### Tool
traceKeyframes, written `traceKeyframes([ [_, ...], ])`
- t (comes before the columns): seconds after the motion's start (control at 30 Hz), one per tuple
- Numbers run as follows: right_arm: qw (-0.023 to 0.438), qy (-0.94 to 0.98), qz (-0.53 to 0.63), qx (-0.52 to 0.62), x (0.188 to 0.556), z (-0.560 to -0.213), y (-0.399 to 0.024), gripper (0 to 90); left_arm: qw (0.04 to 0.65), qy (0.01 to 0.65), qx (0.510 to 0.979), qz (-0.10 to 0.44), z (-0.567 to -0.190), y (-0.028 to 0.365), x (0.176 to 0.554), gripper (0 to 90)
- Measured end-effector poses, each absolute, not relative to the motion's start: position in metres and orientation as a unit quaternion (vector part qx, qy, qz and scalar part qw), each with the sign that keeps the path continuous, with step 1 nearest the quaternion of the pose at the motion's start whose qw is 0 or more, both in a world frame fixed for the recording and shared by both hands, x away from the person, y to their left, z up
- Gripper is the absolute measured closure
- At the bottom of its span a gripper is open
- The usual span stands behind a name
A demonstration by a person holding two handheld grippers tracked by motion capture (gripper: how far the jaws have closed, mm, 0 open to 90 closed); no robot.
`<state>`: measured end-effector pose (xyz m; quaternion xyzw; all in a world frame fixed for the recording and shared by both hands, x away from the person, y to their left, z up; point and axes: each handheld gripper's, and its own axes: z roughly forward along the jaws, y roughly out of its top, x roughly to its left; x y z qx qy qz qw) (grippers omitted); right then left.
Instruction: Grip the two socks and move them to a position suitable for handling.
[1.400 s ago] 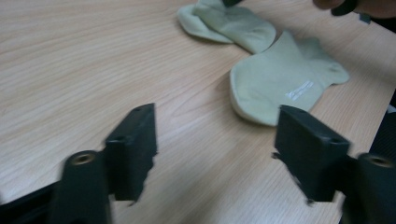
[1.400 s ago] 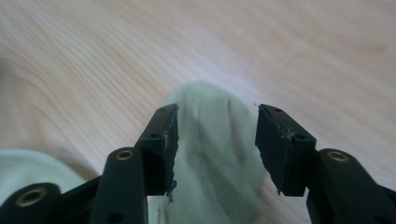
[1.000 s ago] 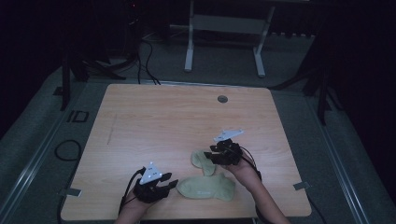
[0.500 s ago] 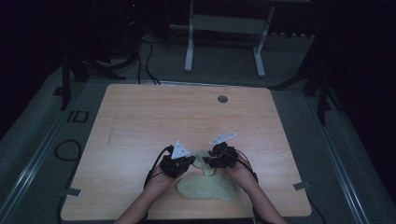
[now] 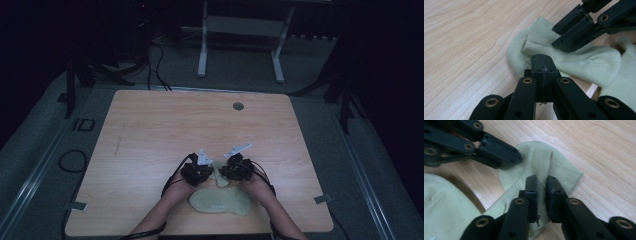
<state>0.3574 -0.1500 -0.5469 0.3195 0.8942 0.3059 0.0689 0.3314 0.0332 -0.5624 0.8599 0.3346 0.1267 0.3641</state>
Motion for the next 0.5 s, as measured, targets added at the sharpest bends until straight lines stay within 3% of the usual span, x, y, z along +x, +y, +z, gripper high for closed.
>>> traceKeyframes([
  [0.5, 0.093, 0.871, 0.348, 0.335, 0.355, -0.512, -0.173, 84.1, 0.358, 0.35, 0.857, 0.125, -0.564, 0.049, 0.326, 89.9],
])
